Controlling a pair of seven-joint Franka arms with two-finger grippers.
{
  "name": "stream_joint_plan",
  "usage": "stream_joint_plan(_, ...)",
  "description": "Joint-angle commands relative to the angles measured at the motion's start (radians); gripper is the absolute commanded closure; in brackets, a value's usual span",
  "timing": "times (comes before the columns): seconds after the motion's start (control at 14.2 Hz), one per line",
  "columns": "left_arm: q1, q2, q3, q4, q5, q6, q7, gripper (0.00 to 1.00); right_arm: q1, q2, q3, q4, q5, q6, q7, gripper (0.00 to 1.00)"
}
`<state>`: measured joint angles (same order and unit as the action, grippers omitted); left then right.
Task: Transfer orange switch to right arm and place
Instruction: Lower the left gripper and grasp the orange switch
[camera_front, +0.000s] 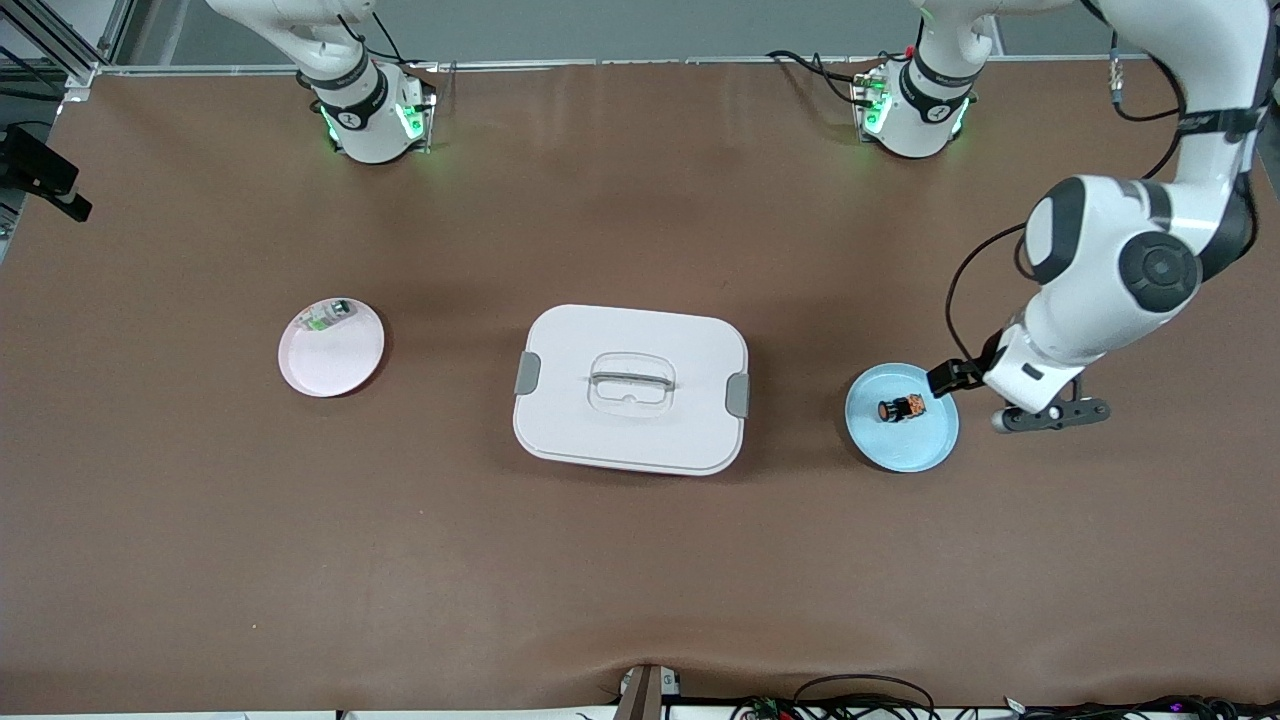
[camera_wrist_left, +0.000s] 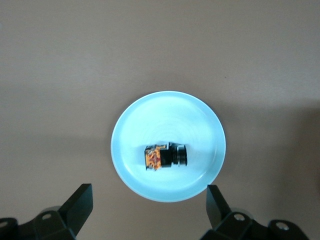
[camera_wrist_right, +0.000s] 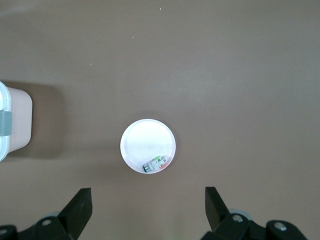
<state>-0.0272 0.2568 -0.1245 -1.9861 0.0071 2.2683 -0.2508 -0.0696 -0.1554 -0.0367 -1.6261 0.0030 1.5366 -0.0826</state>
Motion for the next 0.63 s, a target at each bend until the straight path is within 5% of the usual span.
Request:
stream_joint_plan(0.0, -0.004, 0.015, 0.0, -0.112, -0.015, 0.175, -0.008, 0.0, -0.012, 0.017, 0.012, 0.025, -0.009, -0.016, -0.012, 0.0)
stream_joint_plan(0.56, -0.011, 0.194, -0.003, -0.145, -0.016, 0.385, -0.01, 0.0, -0.01, 0.031, 0.017, 0.031, -0.009, -0.015, -0.014, 0.0)
